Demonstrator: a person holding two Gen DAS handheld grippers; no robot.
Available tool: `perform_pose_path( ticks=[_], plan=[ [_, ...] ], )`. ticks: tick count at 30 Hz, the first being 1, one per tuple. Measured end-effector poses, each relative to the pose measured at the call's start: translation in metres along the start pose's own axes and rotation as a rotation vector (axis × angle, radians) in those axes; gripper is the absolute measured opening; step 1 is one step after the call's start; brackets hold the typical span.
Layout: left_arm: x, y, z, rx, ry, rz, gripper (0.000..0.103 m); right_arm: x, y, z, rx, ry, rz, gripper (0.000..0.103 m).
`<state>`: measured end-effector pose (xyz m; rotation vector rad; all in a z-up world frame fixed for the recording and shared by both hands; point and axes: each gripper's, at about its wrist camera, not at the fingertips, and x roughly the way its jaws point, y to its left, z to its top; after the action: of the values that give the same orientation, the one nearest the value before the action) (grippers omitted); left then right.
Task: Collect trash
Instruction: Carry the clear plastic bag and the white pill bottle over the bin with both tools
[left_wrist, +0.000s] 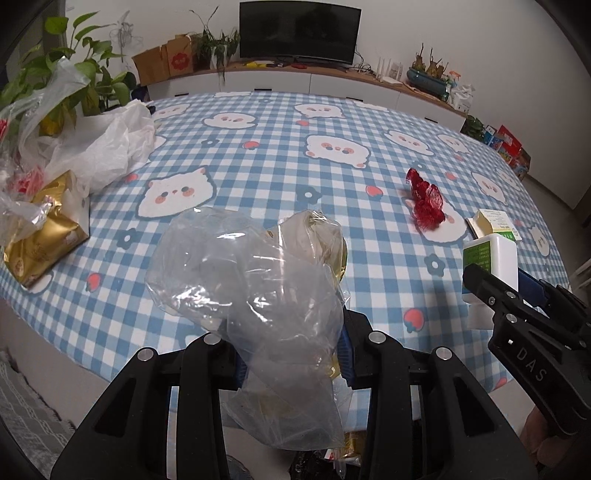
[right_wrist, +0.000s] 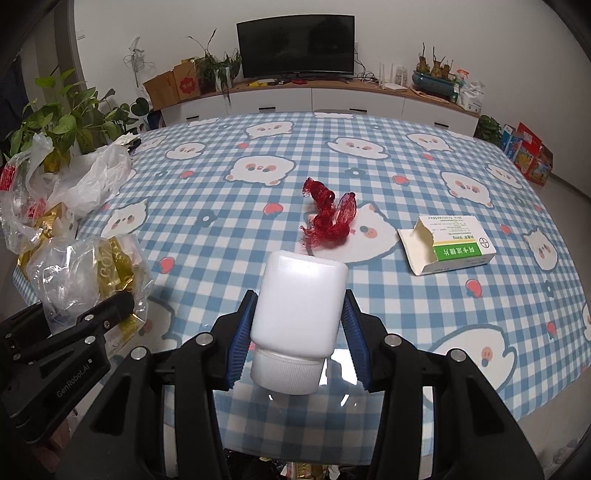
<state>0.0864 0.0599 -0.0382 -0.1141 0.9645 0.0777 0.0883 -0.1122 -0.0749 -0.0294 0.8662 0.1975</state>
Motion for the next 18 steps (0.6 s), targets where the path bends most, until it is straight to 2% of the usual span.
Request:
perform_pose_path(
  ticks=[7, 11, 18],
  plan=[
    [-0.006, 0.014, -0.038, -0.009, 0.025, -0.02, 0.036, -0.017, 0.008, -0.03, -0.001, -0.002, 0.006, 0.044],
    [-0.02, 0.019, -0.054, -0.008, -0.003, -0.021, 0.036, -0.022, 0.009, -0.049, 0.012, 0.001, 0.014, 0.044],
    [-0.037, 0.022, -0.088, -0.038, 0.005, -0.061, 0.036, -0.035, 0.012, -0.076, 0.011, 0.008, 0.017, 0.044]
  ],
)
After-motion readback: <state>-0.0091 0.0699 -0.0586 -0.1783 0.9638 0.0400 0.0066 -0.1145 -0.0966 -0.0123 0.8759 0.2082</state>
